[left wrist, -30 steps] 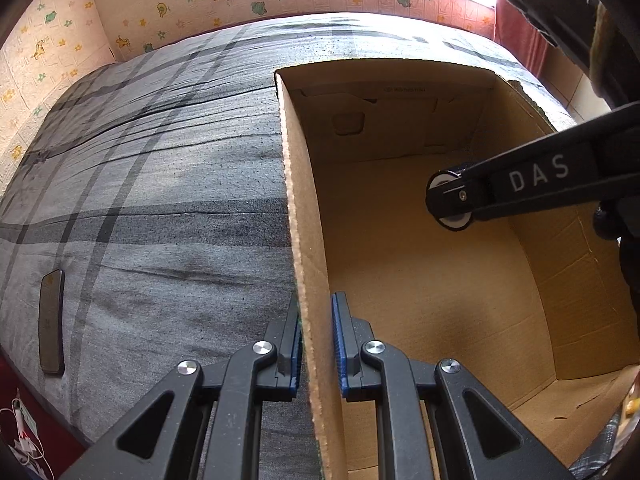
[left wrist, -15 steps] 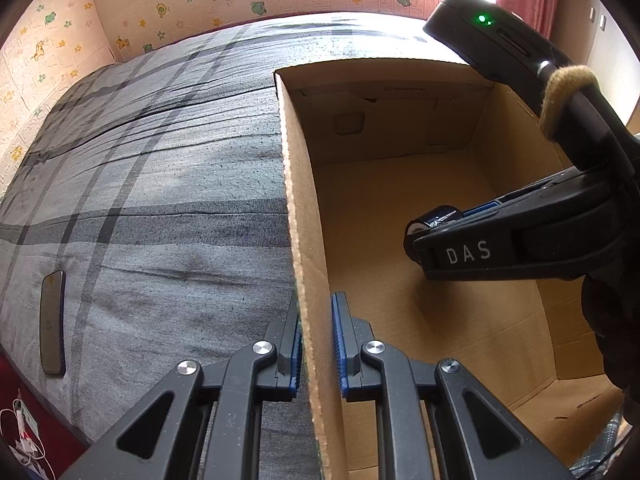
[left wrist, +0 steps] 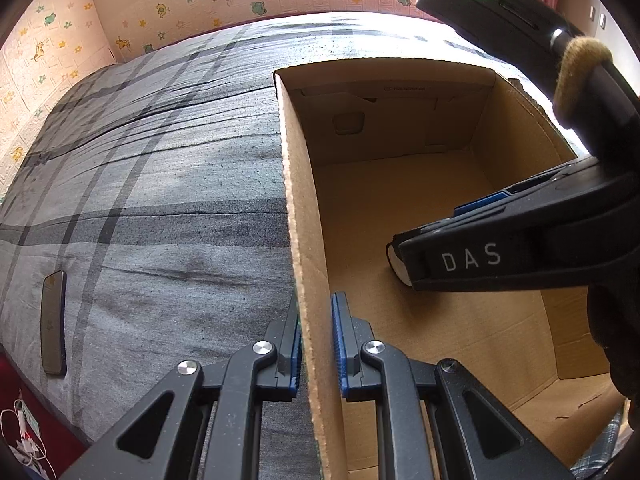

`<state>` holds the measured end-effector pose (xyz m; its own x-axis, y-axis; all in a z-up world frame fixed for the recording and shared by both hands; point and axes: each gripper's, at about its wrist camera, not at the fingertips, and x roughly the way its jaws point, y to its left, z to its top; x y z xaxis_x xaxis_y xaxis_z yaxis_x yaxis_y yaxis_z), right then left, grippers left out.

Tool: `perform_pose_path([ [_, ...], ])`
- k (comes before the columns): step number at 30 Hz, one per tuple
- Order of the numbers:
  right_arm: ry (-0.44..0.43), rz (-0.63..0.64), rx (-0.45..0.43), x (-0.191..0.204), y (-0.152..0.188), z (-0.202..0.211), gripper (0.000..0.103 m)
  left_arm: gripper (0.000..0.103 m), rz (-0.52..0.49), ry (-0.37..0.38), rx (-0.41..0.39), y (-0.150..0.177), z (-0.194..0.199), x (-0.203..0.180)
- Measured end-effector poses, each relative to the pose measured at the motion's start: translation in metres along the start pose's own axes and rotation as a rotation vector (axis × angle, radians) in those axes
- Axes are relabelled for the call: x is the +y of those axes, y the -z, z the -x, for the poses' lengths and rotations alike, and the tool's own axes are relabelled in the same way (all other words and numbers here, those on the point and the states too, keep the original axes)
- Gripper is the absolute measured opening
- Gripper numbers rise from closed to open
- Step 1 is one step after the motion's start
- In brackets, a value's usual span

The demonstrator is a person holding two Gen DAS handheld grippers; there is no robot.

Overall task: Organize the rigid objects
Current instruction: 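Carry the black object into the box with the right tool and release it, then move the open right tool back to the white remote on the bed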

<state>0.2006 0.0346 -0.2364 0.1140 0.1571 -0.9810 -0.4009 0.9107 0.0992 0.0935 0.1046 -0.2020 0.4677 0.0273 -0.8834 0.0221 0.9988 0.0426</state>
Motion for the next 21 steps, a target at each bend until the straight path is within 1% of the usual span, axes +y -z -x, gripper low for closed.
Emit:
perform_pose_path([
  [1,0.004,-0.001,-0.005,0.000,0.000,0.002,0.061,0.014,0.000,0.000,0.000,0.000,0.000,0.000],
  [3,0.002,-0.001,-0.020,-0.001,0.000,0.008,0.071,0.014,0.000,-0.001,0.000,0.000,-0.001,0.000],
  [4,0.001,-0.002,-0.027,-0.001,0.000,0.010,0.074,0.014,0.000,-0.001,0.000,0.000,0.000,0.000],
  [5,-0.002,-0.002,-0.037,-0.001,0.000,0.014,0.080,0.014,0.000,-0.001,0.000,0.000,-0.001,0.000],
  [6,-0.006,-0.002,-0.045,-0.001,0.000,0.016,0.082,0.014,-0.001,-0.001,0.000,0.000,-0.001,0.000],
  [13,-0.001,0.003,-0.090,-0.003,0.008,0.030,0.085,0.014,-0.005,-0.005,0.000,0.001,0.000,0.000],
  [16,0.006,0.003,-0.113,-0.001,0.011,0.039,0.089,0.014,-0.002,-0.003,0.000,0.001,0.000,0.001],
  [19,0.027,0.006,-0.136,-0.005,0.013,0.049,0.091,0.014,0.008,0.005,0.000,0.001,0.001,0.003],
  [21,0.046,0.003,-0.146,-0.003,0.012,0.057,0.095,0.014,0.004,0.001,0.000,0.001,0.001,0.002],
])
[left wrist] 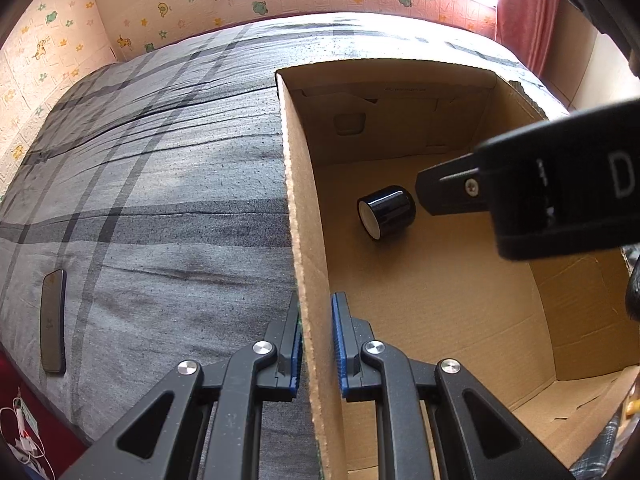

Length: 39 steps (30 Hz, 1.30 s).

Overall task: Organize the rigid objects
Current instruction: 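Move the open right tool back to the white remote on the bed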

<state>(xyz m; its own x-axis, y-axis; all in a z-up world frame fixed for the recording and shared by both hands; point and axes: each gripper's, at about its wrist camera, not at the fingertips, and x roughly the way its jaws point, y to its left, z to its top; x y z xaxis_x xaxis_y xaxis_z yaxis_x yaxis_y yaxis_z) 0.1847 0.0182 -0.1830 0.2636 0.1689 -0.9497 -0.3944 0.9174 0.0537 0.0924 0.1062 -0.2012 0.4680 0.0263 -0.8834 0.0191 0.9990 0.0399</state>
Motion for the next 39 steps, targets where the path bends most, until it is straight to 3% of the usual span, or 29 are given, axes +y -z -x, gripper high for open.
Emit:
perform_pose_path([
  [3,0.014,-0.002,-0.022,-0.004,0.000,0.012,0.099,0.014,-0.001,-0.002,0.001,0.000,0.000,0.000],
  [19,0.018,-0.046,-0.124,-0.040,0.005,0.078,0.103,0.014,-0.010,-0.012,0.004,-0.001,-0.001,-0.003],
  [31,0.061,-0.137,-0.184,-0.105,0.036,0.119,0.103,0.014,-0.010,-0.014,0.007,-0.003,-0.002,-0.003],
  [39,0.106,-0.234,-0.172,-0.161,0.066,0.117,0.103,0.014,-0.011,-0.016,0.007,-0.003,-0.003,-0.002],
])
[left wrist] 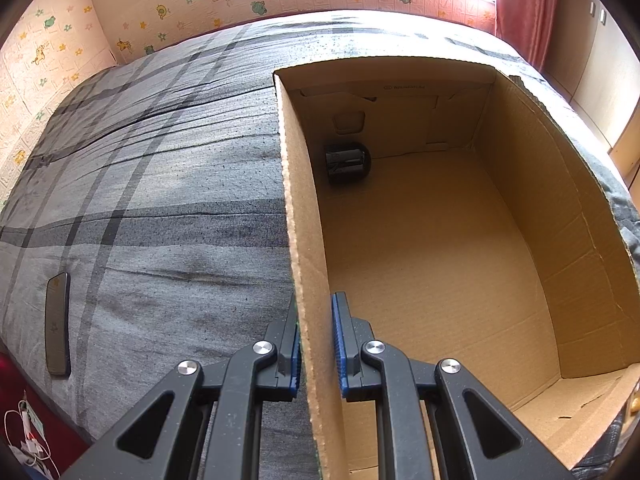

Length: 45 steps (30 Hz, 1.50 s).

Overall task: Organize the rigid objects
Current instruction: 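Move the open right tool back to the white remote on the bed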

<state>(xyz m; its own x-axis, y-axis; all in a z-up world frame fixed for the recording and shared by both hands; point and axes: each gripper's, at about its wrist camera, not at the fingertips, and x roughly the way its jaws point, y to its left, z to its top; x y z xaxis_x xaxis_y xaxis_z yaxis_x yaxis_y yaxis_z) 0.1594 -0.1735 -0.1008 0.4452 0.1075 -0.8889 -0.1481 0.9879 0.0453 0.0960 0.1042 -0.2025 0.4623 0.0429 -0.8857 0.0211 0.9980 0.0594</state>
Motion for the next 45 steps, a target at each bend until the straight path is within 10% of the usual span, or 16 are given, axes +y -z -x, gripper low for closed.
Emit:
perform_pose_path([
  [15,0.085,-0.130,0.075,-0.076,0.055,-0.043,0.103,0.014,0.003,-0.003,0.001,0.000,0.000,-0.001],
  [45,0.115,-0.128,0.206,-0.092,0.112,-0.130,0.102,0.014,0.002,-0.008,0.004,-0.001,-0.003,-0.001],
])
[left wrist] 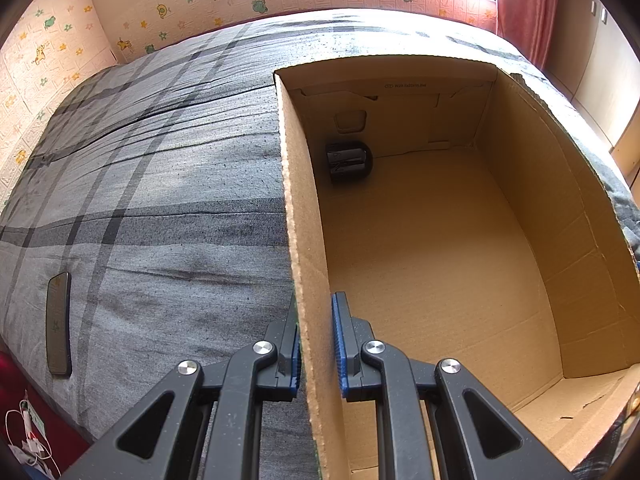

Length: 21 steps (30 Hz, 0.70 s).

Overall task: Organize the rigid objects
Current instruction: 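Move the open right tool back to the white remote on the bed, then close the right tool on the white remote and lift it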

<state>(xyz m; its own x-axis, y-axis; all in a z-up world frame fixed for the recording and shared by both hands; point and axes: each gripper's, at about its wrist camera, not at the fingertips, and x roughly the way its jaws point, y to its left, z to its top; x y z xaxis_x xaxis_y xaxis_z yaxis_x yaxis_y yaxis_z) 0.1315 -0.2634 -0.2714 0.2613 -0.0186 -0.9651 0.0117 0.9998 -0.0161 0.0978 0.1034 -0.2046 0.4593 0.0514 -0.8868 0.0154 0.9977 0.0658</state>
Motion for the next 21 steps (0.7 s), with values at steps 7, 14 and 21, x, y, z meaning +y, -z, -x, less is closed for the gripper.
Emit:
perform_pose_path([
  [7,0.012,0.037,0.021,0.017,0.004,0.005,0.060,0.014,0.001,0.001,0.000,0.000,0.000,0.000],
  [14,-0.024,-0.007,0.007,0.014,0.002,0.015,0.052,0.014,0.000,0.001,0.000,0.000,0.000,0.000],
  [21,-0.022,-0.021,-0.014,0.008,0.000,0.025,0.051,0.014,-0.001,0.001,0.000,0.000,0.000,0.000],
])
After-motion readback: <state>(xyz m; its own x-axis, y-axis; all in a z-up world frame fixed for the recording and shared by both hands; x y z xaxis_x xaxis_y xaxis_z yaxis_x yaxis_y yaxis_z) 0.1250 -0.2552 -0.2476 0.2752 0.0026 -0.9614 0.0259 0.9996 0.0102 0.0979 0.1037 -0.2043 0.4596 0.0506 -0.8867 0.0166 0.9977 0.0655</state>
